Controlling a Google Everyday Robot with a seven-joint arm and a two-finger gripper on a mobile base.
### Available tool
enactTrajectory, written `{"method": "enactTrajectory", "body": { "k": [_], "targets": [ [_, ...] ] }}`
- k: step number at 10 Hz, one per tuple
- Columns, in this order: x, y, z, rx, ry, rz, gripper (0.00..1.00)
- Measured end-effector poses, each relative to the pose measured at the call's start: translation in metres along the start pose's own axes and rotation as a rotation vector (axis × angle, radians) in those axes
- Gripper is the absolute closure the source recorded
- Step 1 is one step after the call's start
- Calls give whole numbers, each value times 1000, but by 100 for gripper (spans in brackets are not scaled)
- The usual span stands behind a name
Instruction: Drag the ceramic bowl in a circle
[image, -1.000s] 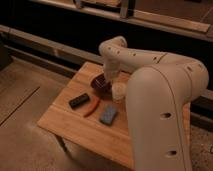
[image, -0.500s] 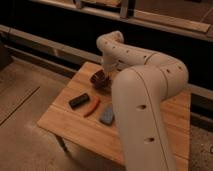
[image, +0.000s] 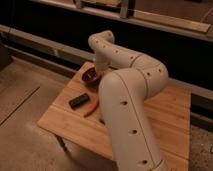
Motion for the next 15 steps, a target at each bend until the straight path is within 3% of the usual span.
{"method": "enactTrajectory", "body": {
  "k": [4,7,11,15],
  "targets": [
    [32,44,3,-47,30,-71,100],
    [55,51,10,-81,64,-60,100],
    [67,18,12,-87,76,14,100],
    [69,-30,5,-51,53,104,100]
  ]
}}
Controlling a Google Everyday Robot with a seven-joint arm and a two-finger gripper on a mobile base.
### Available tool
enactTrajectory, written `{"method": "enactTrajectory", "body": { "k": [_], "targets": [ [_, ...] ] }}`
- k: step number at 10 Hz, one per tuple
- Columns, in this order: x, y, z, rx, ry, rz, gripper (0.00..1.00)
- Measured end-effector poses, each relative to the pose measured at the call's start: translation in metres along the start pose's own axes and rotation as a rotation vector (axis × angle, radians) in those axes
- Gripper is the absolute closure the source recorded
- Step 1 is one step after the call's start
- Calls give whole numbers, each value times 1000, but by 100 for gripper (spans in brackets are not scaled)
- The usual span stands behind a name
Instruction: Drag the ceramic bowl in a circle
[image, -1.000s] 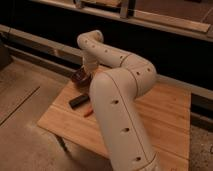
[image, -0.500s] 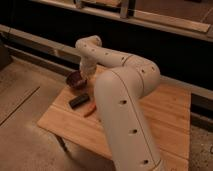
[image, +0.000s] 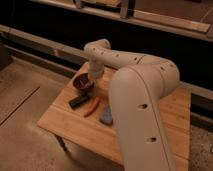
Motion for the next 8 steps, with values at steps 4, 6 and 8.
{"method": "enactTrajectory", "body": {
  "k": [4,6,8],
  "targets": [
    [-10,-36,-4,49,-5,75,100],
    [-29,-56,-9,87,-16,119,100],
    [-46,-64,-11,101,-17,141,100]
  ]
}}
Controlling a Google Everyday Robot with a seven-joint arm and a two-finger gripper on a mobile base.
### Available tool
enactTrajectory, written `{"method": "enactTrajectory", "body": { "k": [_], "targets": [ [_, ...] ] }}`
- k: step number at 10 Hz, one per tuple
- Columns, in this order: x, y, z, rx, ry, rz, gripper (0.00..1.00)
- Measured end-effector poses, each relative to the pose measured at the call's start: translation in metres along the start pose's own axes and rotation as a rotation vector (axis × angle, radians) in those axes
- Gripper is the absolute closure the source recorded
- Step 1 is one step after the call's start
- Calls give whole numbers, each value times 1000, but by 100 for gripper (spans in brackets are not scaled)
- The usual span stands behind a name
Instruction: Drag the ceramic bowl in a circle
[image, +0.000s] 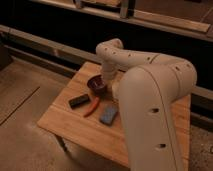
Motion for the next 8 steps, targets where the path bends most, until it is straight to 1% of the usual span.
{"method": "enactTrajectory", "body": {
  "k": [3,4,5,6,8],
  "targets": [
    [-31,1,0,10,-1,5,100],
    [-41,8,0,12,-7,-12,100],
    [-45,16,0,12,-11,-31,100],
    [-49,32,-1,9,-18,-67,100],
    [-45,65,-4,-9,-30,-138,100]
  ]
}}
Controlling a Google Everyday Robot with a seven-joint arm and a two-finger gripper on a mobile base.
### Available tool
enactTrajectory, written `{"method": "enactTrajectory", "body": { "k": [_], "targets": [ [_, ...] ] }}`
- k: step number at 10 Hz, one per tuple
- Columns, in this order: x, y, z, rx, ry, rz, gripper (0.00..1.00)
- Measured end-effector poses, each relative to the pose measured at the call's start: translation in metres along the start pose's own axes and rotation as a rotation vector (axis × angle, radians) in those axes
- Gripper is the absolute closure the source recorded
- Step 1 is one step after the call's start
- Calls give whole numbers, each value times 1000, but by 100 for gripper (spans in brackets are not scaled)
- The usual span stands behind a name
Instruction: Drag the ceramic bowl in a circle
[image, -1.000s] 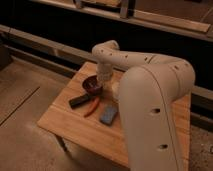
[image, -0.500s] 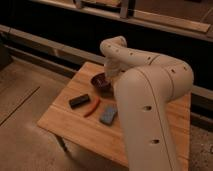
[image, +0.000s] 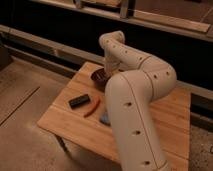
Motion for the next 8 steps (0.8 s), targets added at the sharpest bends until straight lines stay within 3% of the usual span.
{"method": "enactTrajectory", "body": {
  "k": [2,4,6,8],
  "targets": [
    [9,42,-7,-28,-16,-86,100],
    [20,69,-14,-51,-21,-133,100],
    [36,97,-21,-104,-14,-168,100],
    [47,109,-25,-154,4,-173,100]
  ]
}}
